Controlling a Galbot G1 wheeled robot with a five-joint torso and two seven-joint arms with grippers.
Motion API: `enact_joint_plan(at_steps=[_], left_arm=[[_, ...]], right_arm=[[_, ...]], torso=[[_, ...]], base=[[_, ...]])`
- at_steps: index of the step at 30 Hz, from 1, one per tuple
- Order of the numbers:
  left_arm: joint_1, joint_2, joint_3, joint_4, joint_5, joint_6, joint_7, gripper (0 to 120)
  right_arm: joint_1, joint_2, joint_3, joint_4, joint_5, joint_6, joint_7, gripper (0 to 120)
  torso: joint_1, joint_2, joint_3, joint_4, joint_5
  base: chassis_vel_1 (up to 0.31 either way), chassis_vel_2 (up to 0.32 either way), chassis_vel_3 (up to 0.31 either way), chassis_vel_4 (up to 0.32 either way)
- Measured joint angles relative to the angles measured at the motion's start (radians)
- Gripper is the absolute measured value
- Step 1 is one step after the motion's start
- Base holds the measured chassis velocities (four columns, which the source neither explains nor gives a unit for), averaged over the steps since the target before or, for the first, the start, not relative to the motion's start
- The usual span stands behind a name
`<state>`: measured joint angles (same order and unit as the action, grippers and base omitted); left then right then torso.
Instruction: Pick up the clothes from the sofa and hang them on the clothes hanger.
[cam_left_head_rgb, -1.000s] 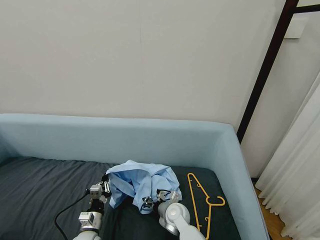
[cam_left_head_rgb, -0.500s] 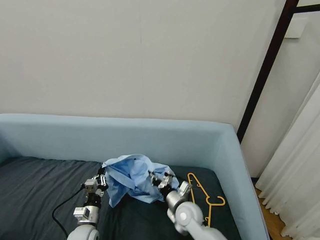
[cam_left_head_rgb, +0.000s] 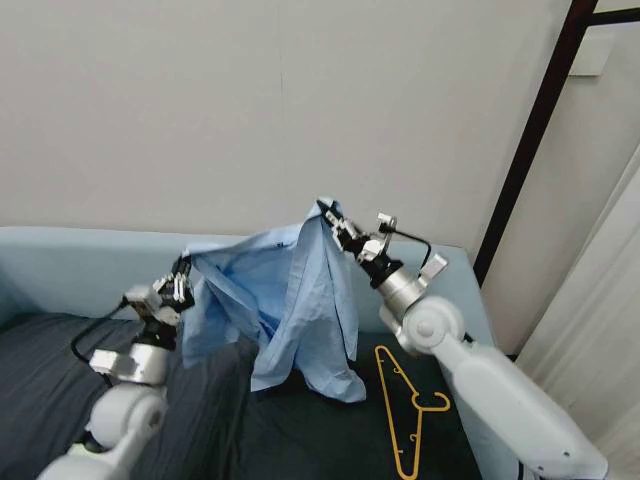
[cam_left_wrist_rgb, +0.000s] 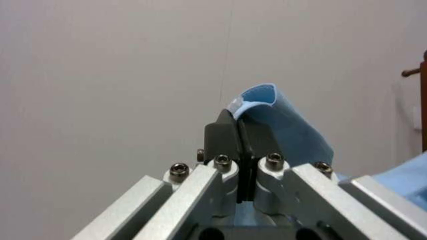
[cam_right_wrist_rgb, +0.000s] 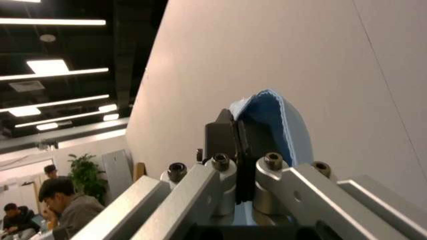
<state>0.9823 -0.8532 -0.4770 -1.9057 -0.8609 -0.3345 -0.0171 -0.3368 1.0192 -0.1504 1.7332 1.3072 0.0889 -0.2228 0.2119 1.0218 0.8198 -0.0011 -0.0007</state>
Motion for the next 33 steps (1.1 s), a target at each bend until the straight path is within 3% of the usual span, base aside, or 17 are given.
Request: enact_joint_plan(at_steps=[2, 6, 11, 19, 20, 23, 24, 28, 33], left_arm=[[-0.019, 0.028, -0.004, -0.010, -0.030, 0.012, -0.007, 0], [-0.124, 0.168, -0.012, -0.044, -0.179, 0.074, -0.043, 0], [-0.178, 0.246, -0.030, -0.072, -0.257, 0.126, -0.068, 0], [-0.133, 0.264, -0.083, -0.113, -0.287, 0.229, -0.077, 0], [-0.114, 0.264, -0.098, -0.113, -0.311, 0.243, -0.048, 0], [-0.031, 0.244, -0.155, -0.078, -0.414, 0.259, 0.173, 0], [-0.031, 0.244, -0.155, -0.078, -0.414, 0.259, 0.173, 0], [0.000, 0.221, -0.173, -0.019, -0.444, 0.255, 0.456, 0], [-0.004, 0.220, -0.195, 0.017, -0.452, 0.236, 0.606, 0]], right_arm=[[0.014, -0.008, 0.000, 0.001, 0.007, -0.001, -0.007, 0], [0.068, -0.037, 0.006, -0.002, 0.027, 0.000, -0.061, 0], [0.117, -0.059, 0.007, -0.019, 0.049, 0.003, -0.141, 0], [0.138, -0.075, -0.029, -0.086, -0.016, 0.003, -0.276, 0], [0.125, -0.076, -0.040, -0.089, -0.049, 0.004, -0.265, 0], [0.083, -0.063, -0.076, -0.106, -0.127, 0.017, -0.214, 0], [0.083, -0.063, -0.076, -0.106, -0.127, 0.017, -0.214, 0], [0.077, -0.037, -0.098, -0.126, -0.132, 0.031, -0.198, 0], [0.101, -0.022, -0.110, -0.151, -0.124, 0.041, -0.191, 0]], torso=[[0.000, 0.000, 0.000, 0.0000, 0.0000], [0.000, 0.000, 0.000, 0.0000, 0.0001], [0.000, 0.000, 0.000, -0.0001, 0.0001], [0.000, 0.000, 0.000, -0.0001, -0.0002], [0.000, 0.000, 0.000, -0.0001, 0.0000], [0.000, 0.000, 0.000, -0.0001, 0.0002], [0.000, 0.000, 0.000, -0.0001, 0.0002], [0.000, 0.000, 0.000, 0.0003, -0.0005], [0.000, 0.000, 0.000, -0.0001, -0.0003]], base=[[0.000, 0.000, 0.000, 0.000], [0.000, 0.000, 0.000, 0.000], [0.000, 0.000, 0.000, 0.000], [0.000, 0.000, 0.000, 0.000], [0.000, 0.000, 0.000, 0.000], [0.000, 0.000, 0.000, 0.000], [0.000, 0.000, 0.000, 0.000], [0.000, 0.000, 0.000, 0.000], [0.000, 0.000, 0.000, 0.000]])
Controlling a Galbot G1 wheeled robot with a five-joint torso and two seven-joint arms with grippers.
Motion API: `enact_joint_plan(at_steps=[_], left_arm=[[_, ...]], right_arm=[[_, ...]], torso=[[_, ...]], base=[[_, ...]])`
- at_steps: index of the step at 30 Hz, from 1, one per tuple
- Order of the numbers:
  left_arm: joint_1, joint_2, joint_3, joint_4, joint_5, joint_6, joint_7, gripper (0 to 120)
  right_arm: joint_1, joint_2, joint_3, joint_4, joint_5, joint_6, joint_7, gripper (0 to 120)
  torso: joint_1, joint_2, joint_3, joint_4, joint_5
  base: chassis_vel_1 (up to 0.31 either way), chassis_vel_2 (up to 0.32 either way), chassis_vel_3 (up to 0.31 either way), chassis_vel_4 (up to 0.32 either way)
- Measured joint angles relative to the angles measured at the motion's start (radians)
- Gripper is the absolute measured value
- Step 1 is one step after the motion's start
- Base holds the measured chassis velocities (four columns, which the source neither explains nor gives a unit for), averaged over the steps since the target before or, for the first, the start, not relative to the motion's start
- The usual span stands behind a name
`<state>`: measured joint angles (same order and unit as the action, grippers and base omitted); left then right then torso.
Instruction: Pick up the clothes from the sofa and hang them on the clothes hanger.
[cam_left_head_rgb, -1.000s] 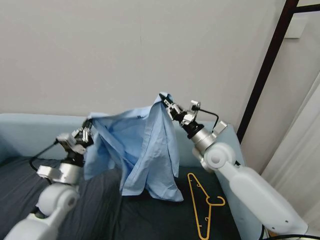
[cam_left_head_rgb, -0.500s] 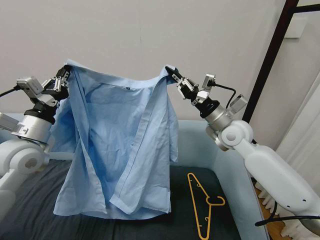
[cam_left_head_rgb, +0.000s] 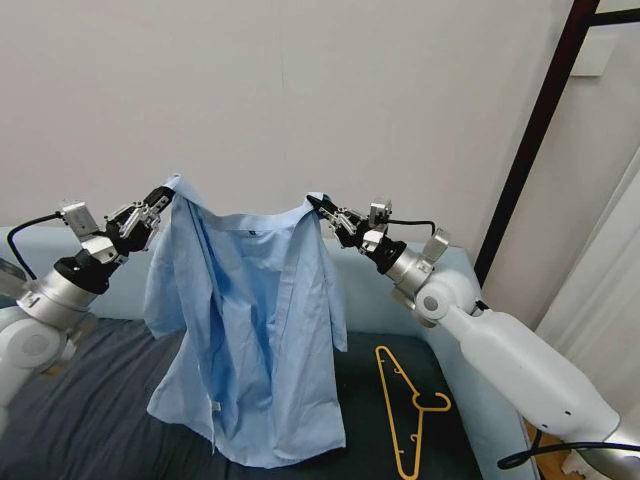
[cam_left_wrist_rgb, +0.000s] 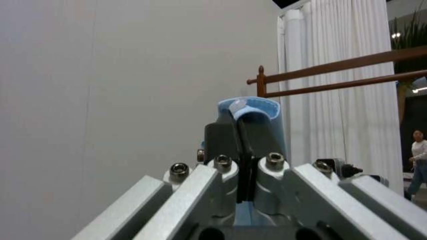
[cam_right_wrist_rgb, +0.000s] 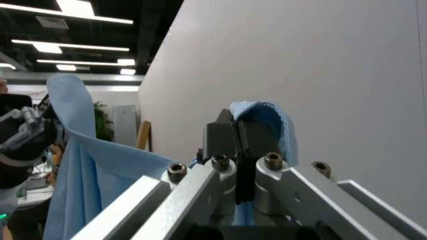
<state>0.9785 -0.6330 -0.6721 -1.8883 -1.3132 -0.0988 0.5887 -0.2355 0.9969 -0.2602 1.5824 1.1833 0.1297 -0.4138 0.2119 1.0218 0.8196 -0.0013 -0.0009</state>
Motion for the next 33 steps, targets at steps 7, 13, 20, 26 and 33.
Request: enact_joint_plan(at_steps=[7, 13, 20, 26, 33], left_arm=[[-0.090, 0.047, -0.024, 0.005, -0.055, -0.038, -0.108, 0], [-0.150, 0.069, -0.039, 0.000, 0.011, -0.047, -0.260, 0], [0.019, -0.009, -0.019, -0.047, 0.324, -0.049, -0.371, 0], [0.175, -0.176, 0.070, -0.070, 0.592, 0.016, -0.493, 0], [0.257, -0.231, 0.088, -0.078, 0.678, 0.105, -0.558, 0]], right_arm=[[0.055, -0.004, 0.054, 0.006, 0.124, 0.006, -0.057, 0], [0.103, -0.008, 0.079, 0.022, 0.227, -0.004, -0.133, 0], [-0.009, -0.042, -0.008, 0.030, 0.094, 0.004, -0.106, 0], [-0.223, -0.007, -0.088, -0.030, -0.144, 0.050, 0.025, 0], [-0.283, 0.061, -0.118, -0.138, -0.340, 0.064, 0.230, 0]], torso=[[0.000, 0.000, 0.000, 0.0000, 0.0004], [0.000, 0.000, 0.000, 0.0000, 0.0005], [0.000, 0.000, 0.000, 0.0002, 0.0003], [0.000, 0.000, 0.000, -0.0004, 0.0002], [0.000, 0.000, 0.000, 0.0004, 0.0003]], base=[[0.000, 0.000, 0.000, 0.000], [0.000, 0.000, 0.000, 0.000], [0.000, 0.000, 0.000, 0.000], [0.000, 0.000, 0.000, 0.000], [0.000, 0.000, 0.000, 0.000]])
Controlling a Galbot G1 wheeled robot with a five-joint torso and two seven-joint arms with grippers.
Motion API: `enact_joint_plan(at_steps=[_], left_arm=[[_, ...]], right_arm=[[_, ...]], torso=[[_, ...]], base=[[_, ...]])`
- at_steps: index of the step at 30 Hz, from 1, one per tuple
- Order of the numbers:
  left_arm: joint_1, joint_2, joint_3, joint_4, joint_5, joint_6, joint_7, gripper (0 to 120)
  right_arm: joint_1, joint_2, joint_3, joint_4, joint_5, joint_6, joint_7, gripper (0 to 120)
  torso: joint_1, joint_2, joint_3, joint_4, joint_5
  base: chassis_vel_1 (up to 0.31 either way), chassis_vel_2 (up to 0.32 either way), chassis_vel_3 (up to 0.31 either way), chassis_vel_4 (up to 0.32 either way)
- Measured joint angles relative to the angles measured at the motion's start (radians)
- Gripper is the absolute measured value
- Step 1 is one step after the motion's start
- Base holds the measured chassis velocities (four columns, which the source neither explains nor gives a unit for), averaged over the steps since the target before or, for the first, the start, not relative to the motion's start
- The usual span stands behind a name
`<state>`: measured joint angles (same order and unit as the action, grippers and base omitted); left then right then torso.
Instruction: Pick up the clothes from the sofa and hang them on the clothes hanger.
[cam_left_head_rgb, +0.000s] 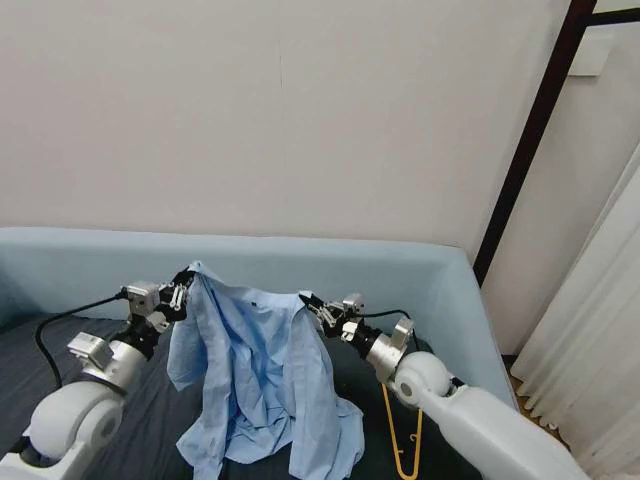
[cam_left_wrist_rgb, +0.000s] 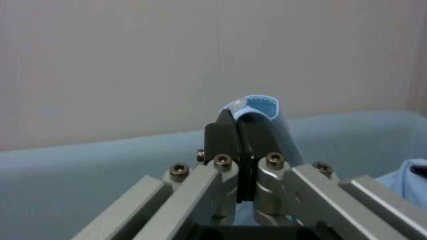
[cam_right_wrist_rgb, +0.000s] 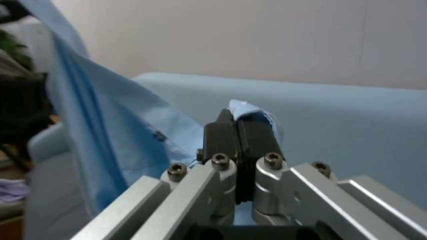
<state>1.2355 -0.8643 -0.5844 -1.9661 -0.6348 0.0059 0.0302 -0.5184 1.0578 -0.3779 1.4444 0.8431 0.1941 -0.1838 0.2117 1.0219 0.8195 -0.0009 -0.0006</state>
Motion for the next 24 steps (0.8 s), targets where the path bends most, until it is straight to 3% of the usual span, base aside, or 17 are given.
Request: enact_joint_plan(at_steps=[6, 15, 21, 24], left_arm=[[0.016, 0.003, 0.000, 0.003, 0.018, 0.014, 0.012, 0], [0.013, 0.022, -0.004, 0.002, 0.019, 0.017, 0.018, 0], [0.015, 0.032, 0.000, -0.003, 0.018, 0.021, 0.020, 0], [0.022, 0.041, 0.003, -0.008, 0.019, 0.022, 0.022, 0]], right_arm=[[-0.020, 0.005, -0.005, -0.016, -0.078, -0.043, 0.156, 5], [-0.147, -0.063, 0.072, 0.050, -0.064, -0.348, 0.446, 39], [-0.190, -0.079, 0.124, 0.017, -0.053, -0.410, 0.467, 58], [-0.250, -0.095, 0.189, -0.011, -0.055, -0.513, 0.501, 72]], torso=[[0.000, 0.000, 0.000, -0.0001, 0.0000], [0.000, 0.000, 0.000, -0.0005, 0.0001], [0.000, 0.000, 0.000, -0.0003, 0.0002], [0.000, 0.000, 0.000, -0.0004, 0.0001]], base=[[0.000, 0.000, 0.000, 0.000], [0.000, 0.000, 0.000, 0.000], [0.000, 0.000, 0.000, 0.000], [0.000, 0.000, 0.000, 0.000]])
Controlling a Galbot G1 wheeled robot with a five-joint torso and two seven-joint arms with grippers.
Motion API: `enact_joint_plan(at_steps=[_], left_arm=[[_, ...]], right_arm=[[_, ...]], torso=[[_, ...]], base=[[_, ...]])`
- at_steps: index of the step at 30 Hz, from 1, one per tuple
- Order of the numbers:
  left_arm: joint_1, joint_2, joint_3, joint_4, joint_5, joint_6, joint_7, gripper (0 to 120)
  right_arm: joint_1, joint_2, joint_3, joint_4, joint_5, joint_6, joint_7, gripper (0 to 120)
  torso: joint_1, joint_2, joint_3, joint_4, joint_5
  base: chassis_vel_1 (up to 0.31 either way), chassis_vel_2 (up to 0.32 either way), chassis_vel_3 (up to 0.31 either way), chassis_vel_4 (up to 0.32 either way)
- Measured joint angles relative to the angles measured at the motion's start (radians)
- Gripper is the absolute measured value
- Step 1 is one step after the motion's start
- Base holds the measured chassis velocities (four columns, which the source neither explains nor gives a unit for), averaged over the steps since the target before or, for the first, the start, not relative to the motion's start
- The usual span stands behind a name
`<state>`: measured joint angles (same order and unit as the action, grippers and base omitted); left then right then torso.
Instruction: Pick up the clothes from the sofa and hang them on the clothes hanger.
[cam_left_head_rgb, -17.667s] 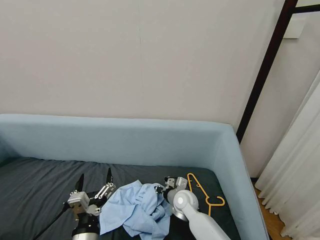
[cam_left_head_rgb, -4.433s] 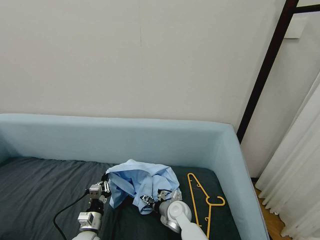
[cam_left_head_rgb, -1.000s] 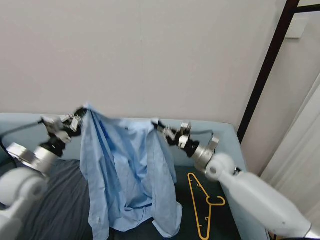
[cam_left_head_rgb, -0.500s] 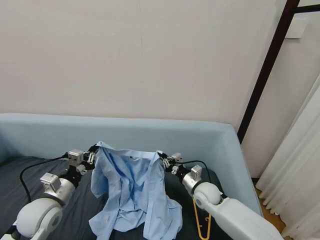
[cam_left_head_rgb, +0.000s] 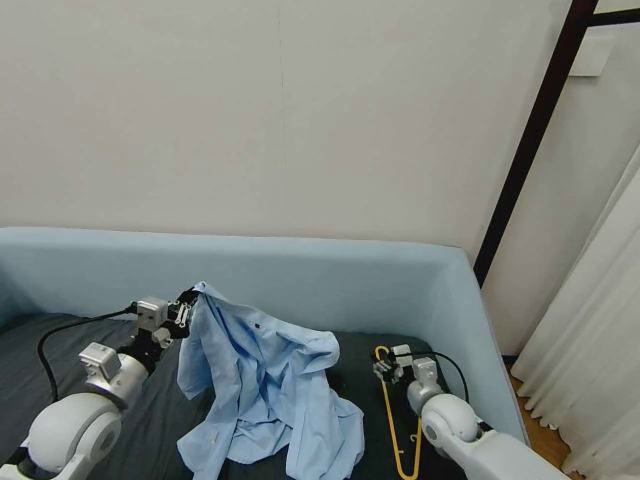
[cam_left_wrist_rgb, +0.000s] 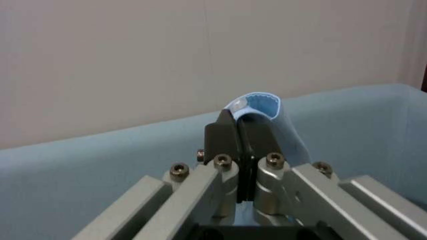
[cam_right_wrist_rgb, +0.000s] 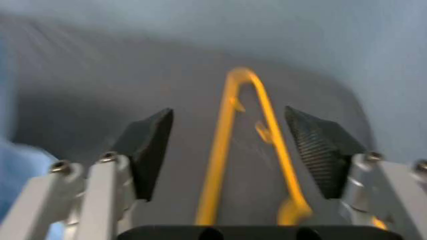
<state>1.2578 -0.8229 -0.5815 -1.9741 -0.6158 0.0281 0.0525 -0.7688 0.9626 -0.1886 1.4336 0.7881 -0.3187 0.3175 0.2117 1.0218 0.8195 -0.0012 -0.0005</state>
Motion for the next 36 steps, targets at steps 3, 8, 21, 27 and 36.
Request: enact_joint_plan(at_steps=[3, 8, 21, 27, 36], left_arm=[[0.004, 0.000, 0.000, -0.007, 0.000, 0.000, 0.000, 0], [0.005, -0.004, 0.002, -0.015, 0.000, -0.001, 0.000, 0], [0.012, -0.003, -0.010, -0.019, -0.002, -0.021, -0.002, 0], [0.005, -0.001, -0.008, -0.019, -0.005, -0.022, -0.004, 0], [0.000, 0.001, -0.007, -0.019, -0.008, -0.023, -0.007, 0]], right_arm=[[-0.026, 0.000, 0.029, 0.000, 0.039, -0.092, 0.045, 82], [-0.058, 0.032, 0.089, 0.006, 0.157, -0.276, 0.136, 98], [-0.063, 0.159, 0.213, -0.092, 0.268, -0.337, 0.240, 100], [-0.059, 0.190, 0.242, -0.143, 0.228, -0.345, 0.239, 93], [-0.048, 0.210, 0.252, -0.201, 0.181, -0.345, 0.209, 59]], torso=[[0.000, 0.000, 0.000, -0.0001, -0.0001], [0.000, 0.000, 0.000, 0.0000, 0.0000], [0.000, 0.000, 0.000, 0.0002, 0.0000], [0.000, 0.000, 0.000, 0.0000, -0.0001], [0.000, 0.000, 0.000, 0.0001, -0.0001]], base=[[0.000, 0.000, 0.000, 0.000], [0.000, 0.000, 0.000, 0.000], [0.000, 0.000, 0.000, 0.000], [0.000, 0.000, 0.000, 0.000], [0.000, 0.000, 0.000, 0.000]])
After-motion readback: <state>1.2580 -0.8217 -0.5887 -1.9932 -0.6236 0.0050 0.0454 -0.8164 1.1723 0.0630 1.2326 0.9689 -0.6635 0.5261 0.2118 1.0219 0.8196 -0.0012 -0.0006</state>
